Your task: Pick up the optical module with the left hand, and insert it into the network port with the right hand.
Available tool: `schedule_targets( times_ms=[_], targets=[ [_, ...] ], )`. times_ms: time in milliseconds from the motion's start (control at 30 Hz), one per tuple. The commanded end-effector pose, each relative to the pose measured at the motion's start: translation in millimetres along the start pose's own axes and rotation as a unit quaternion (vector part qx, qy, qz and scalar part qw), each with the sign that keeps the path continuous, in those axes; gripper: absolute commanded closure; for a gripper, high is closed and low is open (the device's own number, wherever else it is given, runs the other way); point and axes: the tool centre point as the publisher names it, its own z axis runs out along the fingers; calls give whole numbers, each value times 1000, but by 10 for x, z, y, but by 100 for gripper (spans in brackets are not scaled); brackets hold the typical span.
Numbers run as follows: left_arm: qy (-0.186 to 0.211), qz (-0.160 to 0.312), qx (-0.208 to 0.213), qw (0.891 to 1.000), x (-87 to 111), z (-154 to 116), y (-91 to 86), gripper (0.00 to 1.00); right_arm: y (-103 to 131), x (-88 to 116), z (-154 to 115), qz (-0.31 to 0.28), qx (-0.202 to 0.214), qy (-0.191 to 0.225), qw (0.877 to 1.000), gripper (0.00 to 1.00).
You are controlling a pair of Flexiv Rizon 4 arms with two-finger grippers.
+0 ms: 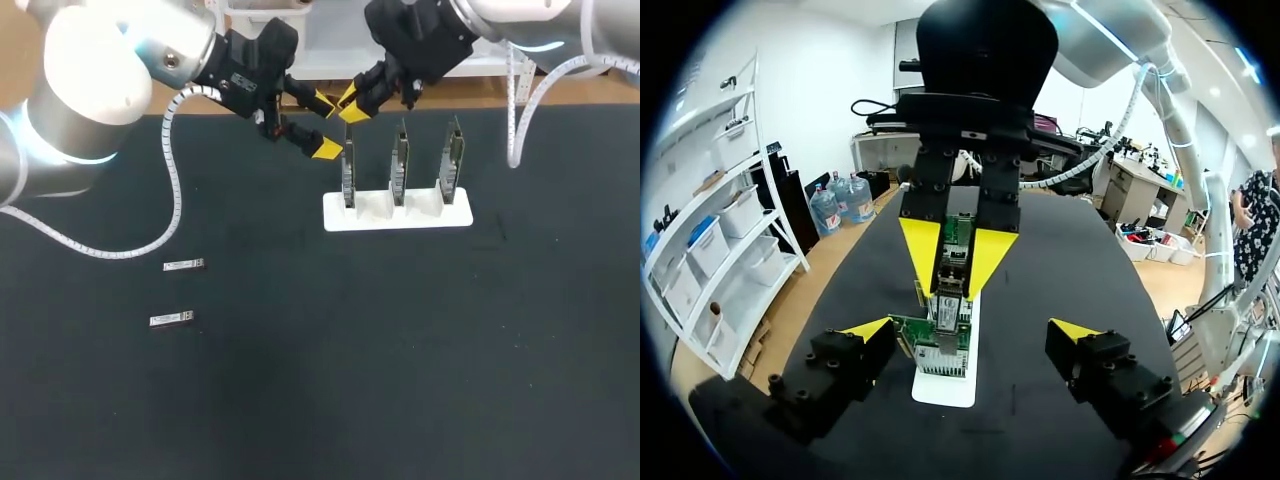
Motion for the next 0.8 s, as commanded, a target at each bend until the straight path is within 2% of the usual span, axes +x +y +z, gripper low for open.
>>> schedule_targets(
  times_ms=[33,800],
  targets=[
    [3,-2,-1,1000,-14,1,-6,0,-2,16,12,1,-2,1,1000,100],
    [3,-2,-1,1000,-14,1,-6,0,-28,108,120,16,-12,11,1000,100]
  ],
)
